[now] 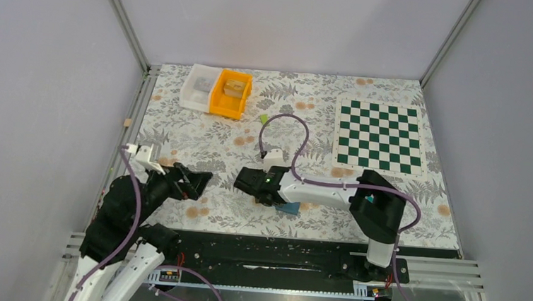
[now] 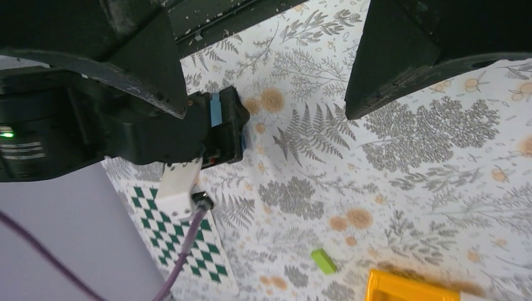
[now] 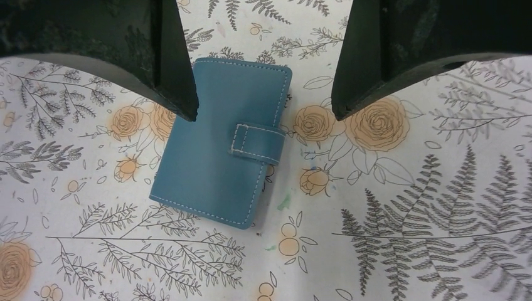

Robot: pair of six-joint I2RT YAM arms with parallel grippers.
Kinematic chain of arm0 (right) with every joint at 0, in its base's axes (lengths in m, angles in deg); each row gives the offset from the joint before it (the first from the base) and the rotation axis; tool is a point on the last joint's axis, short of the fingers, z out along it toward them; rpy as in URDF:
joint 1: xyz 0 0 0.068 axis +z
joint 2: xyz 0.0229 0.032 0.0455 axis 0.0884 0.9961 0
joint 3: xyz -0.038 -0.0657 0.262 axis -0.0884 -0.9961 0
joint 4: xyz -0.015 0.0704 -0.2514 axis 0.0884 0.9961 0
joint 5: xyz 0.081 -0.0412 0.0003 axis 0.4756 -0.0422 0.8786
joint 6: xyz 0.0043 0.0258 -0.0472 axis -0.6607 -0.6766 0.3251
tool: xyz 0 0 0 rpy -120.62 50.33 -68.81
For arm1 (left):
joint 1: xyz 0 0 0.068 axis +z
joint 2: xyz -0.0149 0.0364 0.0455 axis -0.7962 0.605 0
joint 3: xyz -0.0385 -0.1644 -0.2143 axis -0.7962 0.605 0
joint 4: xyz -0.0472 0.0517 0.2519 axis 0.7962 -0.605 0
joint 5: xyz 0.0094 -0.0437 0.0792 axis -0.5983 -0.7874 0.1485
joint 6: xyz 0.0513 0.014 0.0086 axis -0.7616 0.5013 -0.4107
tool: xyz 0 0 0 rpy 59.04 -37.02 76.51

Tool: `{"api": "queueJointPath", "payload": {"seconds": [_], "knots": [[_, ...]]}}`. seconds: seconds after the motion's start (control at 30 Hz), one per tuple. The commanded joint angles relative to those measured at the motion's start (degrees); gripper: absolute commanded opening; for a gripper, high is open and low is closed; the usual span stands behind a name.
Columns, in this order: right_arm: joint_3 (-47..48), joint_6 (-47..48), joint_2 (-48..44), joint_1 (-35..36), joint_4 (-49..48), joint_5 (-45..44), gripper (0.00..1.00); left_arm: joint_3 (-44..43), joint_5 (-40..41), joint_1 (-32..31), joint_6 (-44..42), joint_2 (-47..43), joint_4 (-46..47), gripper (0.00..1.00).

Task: Take the credit cards out of the card holder
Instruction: Open the card holder at the center of the board.

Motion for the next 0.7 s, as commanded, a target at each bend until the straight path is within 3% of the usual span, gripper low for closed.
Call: {"api": "queueJointPath", "payload": {"seconds": [0.0, 0.17, 0.53, 0.6, 0.67], "knots": [[4.7, -2.6, 3.3, 0.8, 7.2, -5.3, 0.83, 1.0, 4.0, 0.2, 0.2, -5.4, 3.8, 0.96], [5.9, -4.6, 6.2, 1.2, 10.3, -6.5, 0.80, 0.9, 3.2, 0.2, 0.1, -5.7, 3.7, 0.96], [3.9, -4.9, 7.7, 1.3, 6.8, -3.3, 0.73, 0.9, 3.4, 0.3, 0.0, -6.2, 3.5, 0.96], [1.7, -4.1, 6.0, 1.2, 4.7, -2.5, 0.62, 1.0, 1.8, 0.3, -0.4, -6.6, 4.0, 0.94], [-0.9, -3.7, 4.0, 1.2, 1.7, -1.3, 0.40, 1.6, -0.9, 0.3, -0.8, -6.9, 5.2, 0.91]]}}
